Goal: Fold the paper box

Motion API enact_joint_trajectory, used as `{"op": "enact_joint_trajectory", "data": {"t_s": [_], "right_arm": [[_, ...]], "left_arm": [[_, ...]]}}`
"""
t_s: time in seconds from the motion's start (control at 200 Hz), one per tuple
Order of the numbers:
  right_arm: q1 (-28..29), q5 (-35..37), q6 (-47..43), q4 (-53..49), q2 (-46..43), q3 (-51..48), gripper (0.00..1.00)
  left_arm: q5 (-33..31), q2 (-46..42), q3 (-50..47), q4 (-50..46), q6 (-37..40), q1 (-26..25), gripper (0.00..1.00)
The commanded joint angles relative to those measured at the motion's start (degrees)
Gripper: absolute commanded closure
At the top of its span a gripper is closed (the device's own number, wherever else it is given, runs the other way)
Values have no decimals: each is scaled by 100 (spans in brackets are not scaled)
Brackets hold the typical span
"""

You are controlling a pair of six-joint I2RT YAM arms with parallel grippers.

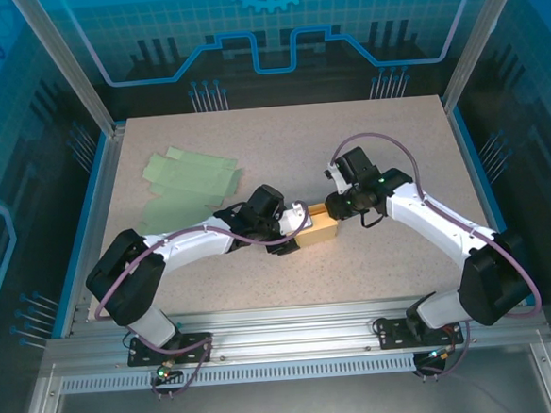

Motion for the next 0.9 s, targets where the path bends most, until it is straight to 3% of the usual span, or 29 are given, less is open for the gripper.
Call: {"op": "enact_joint_trajectory", "data": {"t_s": [0.0,0.505,0.895], "right_arm": [[90,35,54,-124,-15,155,73],[319,-38,828,-420,47,304,89],[328,-397,1243,-413,65,392,90]], "left_arm": [[-24,-94,77,-123,96,20,32],[-122,65,166,-124,87,-78,32],[-300,230,306,-201,162,-170,32]]}}
